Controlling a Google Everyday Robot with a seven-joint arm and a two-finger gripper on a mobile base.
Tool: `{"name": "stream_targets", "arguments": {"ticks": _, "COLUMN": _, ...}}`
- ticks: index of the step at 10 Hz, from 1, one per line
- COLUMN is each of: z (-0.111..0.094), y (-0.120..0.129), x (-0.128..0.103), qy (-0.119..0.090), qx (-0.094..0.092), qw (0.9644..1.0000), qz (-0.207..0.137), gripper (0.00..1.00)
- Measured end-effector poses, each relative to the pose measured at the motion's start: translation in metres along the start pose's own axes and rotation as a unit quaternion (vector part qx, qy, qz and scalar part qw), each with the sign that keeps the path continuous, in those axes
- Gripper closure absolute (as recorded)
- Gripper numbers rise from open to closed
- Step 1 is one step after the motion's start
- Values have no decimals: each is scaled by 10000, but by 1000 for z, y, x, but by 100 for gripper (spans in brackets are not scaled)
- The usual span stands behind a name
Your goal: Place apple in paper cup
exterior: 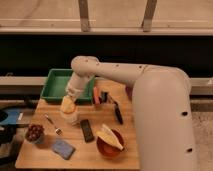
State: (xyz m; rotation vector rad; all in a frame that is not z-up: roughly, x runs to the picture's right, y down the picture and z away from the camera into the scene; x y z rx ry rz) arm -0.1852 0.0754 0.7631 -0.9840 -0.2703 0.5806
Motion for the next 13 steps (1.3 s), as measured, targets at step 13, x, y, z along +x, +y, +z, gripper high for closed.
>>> {"name": "stream_targets", "arguments": {"ticks": 13, "z": -51, "y": -24, "x": 13, "qy": -584, "qx": 354, "qw": 9973, "qz": 273, "gripper": 20}}
